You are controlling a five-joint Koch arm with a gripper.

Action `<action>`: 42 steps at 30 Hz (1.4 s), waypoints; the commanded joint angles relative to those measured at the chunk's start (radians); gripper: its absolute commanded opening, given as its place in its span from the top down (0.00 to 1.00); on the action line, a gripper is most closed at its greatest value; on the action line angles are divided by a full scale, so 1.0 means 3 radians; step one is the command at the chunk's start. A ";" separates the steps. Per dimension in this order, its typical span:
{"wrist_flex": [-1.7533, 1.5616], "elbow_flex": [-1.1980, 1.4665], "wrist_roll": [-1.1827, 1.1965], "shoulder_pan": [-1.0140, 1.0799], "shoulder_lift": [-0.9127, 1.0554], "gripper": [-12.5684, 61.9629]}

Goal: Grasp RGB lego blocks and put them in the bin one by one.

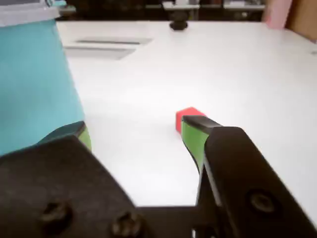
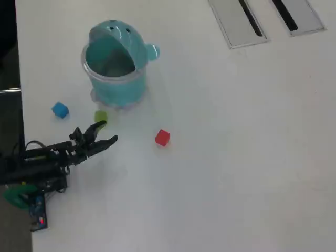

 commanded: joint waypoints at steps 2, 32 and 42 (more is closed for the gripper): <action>0.0210 -0.0389 -0.0061 0.0005 0.0118 0.39; -0.0005 -0.2690 -0.0337 0.0547 -0.3267 0.37; -0.0005 -0.3303 -0.0337 0.0619 -0.3886 0.38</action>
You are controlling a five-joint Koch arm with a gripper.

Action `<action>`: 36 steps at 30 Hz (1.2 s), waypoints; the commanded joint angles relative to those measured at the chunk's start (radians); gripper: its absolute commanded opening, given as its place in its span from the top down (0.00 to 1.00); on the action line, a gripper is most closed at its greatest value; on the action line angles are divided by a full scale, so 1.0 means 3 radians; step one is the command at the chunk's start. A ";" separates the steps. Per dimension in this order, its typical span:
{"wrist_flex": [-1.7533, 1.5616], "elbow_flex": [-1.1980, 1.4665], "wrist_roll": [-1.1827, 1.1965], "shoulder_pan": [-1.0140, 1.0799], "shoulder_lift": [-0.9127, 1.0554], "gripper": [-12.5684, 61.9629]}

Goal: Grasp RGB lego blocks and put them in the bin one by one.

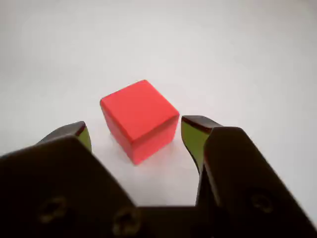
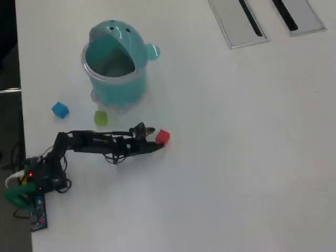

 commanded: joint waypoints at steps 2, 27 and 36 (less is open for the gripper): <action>-0.0235 -0.0373 0.0000 0.0036 -0.0072 0.38; -0.0015 -0.0537 0.0312 0.0118 0.0496 0.57; 0.0337 0.0061 0.0353 -0.0092 0.1565 0.57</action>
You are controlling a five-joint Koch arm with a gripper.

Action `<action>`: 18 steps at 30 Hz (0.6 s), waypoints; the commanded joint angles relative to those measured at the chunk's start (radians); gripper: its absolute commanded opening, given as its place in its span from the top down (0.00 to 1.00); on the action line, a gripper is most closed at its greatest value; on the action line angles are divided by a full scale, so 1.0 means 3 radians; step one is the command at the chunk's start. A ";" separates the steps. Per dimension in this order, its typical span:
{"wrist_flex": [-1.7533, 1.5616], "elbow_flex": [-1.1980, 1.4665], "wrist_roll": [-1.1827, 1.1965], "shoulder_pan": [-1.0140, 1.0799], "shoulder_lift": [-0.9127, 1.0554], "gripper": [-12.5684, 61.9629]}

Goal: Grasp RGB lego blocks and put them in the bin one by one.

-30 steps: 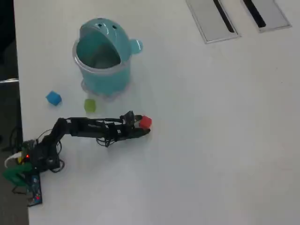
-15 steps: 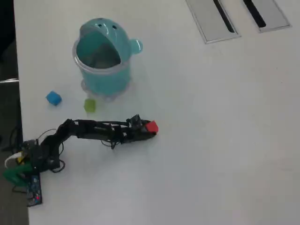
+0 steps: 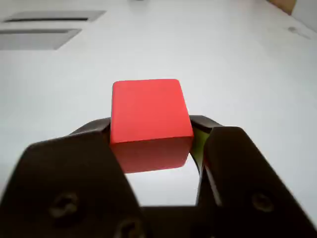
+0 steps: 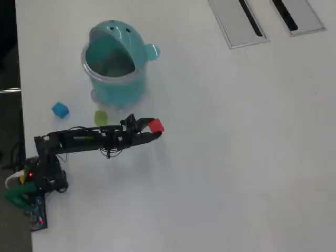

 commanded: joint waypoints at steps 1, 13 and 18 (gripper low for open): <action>0.0015 -0.0066 0.0031 -0.0102 0.0445 0.57; 0.0910 -0.0112 0.0026 -0.0895 0.1549 0.57; 0.1243 -0.0286 0.0010 -0.1212 0.1820 0.57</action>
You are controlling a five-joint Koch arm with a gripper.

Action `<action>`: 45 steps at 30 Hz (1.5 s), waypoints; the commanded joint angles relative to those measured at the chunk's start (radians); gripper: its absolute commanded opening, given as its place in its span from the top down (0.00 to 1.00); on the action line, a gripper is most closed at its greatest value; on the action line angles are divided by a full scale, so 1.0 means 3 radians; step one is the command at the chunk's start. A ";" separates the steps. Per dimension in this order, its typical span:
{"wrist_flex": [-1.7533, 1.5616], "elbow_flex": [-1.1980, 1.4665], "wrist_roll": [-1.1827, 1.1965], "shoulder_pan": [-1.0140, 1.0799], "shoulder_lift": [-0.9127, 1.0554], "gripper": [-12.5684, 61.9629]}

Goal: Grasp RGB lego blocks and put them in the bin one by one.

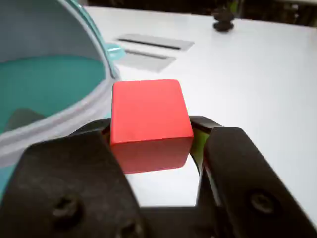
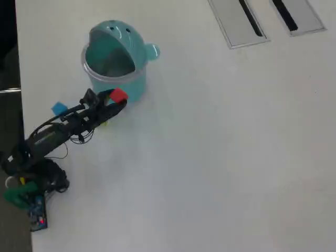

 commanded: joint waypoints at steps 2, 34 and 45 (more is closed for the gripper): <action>-0.0041 -0.0527 -0.0010 -0.0189 0.0169 0.57; -0.0210 -0.2137 -0.0179 -0.0951 -0.1514 0.57; -0.0179 -0.2061 -0.0404 -0.0966 -0.1514 0.44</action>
